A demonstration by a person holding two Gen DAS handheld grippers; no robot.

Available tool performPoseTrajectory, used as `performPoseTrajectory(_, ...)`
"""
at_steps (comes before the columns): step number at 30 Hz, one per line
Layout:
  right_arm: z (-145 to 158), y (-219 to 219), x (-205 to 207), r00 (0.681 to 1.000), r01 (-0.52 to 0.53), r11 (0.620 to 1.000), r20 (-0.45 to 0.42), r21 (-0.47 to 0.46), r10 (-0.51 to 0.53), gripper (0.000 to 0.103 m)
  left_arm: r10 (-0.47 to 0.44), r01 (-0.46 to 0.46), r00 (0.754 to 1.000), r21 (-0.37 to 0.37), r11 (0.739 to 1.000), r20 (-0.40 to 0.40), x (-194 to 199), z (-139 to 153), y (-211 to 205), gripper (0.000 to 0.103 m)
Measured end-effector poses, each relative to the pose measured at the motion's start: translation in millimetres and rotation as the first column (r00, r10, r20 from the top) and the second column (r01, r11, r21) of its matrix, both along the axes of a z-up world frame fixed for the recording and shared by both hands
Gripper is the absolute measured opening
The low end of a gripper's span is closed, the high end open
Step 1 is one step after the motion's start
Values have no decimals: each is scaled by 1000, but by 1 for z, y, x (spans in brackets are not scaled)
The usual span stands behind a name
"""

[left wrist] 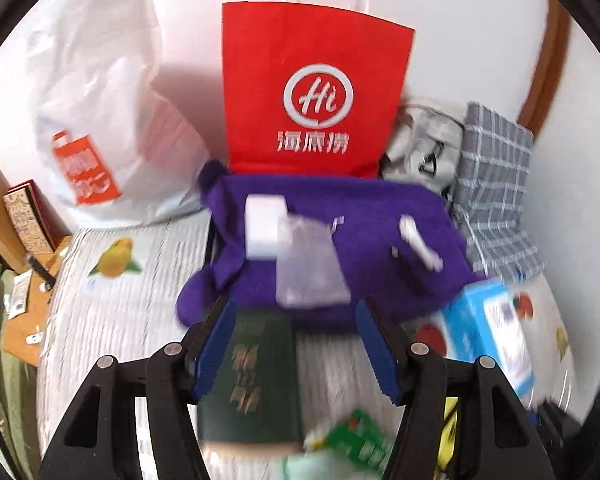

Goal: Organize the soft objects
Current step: 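Move the left gripper toward the green snack packet while the right gripper approaches the yellow adidas pouch, then grasp the green snack packet with the left gripper while the right gripper grasps the yellow pouch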

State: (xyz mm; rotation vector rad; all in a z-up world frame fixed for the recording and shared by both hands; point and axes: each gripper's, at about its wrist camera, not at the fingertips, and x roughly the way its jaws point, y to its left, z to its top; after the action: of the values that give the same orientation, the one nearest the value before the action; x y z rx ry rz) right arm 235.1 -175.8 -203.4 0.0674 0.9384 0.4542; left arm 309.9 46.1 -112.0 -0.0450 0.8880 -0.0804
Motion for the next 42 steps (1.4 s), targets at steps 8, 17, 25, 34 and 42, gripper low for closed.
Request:
performPoseTrajectory(8,-29,40,4,999,-37,969,-16,-246,34,83,-9,11,998,31,999,-60,-65,-29,18,61)
performPoseTrajectory(17,2,6,-13,999,24,995,45,-102,-19,47,5,-6,995,-5,1000,-97,-87,-40,26,61)
performPoseTrajectory(25,16,-14,-45,996,62,996,71,-65,-57,47,12,-17,988,-31,999,-157,-108,-62,28,61)
performPoseTrajectory(34,-6,-49,-74,990,140,987,30,-81,-138,48,-44,31,980,-69,997,-196,-121,-81,8,61)
performPoseTrajectory(42,-14,-65,-80,985,174,977,34,-122,-171,48,-104,80,978,-136,987,-180,-101,-79,-36,61)
